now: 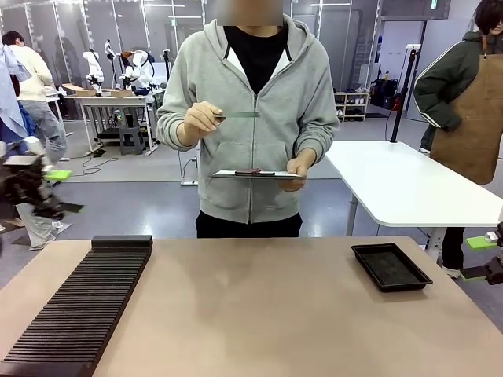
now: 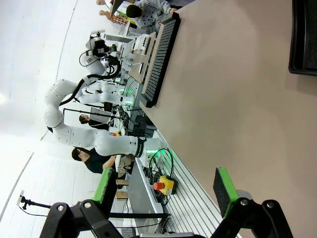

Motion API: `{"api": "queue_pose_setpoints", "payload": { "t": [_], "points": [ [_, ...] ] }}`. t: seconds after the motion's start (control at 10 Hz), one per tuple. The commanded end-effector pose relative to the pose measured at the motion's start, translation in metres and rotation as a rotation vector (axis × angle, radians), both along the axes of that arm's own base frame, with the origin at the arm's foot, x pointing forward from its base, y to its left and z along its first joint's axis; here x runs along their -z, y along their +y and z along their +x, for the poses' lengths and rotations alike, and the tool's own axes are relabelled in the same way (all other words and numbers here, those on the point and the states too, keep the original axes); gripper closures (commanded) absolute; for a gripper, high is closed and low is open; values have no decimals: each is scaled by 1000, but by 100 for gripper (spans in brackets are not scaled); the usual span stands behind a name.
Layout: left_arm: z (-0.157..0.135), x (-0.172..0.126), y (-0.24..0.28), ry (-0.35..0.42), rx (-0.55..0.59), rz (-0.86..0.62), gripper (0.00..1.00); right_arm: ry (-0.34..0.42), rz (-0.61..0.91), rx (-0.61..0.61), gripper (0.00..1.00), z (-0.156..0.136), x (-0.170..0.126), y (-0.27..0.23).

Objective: Inspect the PCB.
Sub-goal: Pick up the Blank PCB that the human is holding.

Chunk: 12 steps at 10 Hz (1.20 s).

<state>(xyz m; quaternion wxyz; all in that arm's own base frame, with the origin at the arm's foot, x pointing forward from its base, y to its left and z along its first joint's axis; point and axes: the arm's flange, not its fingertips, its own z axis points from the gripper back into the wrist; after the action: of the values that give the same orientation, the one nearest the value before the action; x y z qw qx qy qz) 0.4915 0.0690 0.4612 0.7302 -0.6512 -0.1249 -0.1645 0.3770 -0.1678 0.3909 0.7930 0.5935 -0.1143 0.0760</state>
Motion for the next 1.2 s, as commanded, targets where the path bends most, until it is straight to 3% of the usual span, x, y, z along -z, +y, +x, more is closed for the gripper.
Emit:
{"api": "queue_pose_setpoints", "payload": {
  "t": [0.0,0.3,0.5,1.1],
  "points": [
    [-43,11,20,-32,36,37,0,-2,-3,-4,0,0,-1,0],
    [-92,38,54,-83,-74,-14,0,-2,-3,-4,0,0,-1,0],
    [-110,48,60,-82,-86,-35,0,-2,-3,-4,0,0,-1,0],
    [-106,56,62,-57,-96,-38,0,-2,-3,-4,0,0,-1,0]
  ]
}}
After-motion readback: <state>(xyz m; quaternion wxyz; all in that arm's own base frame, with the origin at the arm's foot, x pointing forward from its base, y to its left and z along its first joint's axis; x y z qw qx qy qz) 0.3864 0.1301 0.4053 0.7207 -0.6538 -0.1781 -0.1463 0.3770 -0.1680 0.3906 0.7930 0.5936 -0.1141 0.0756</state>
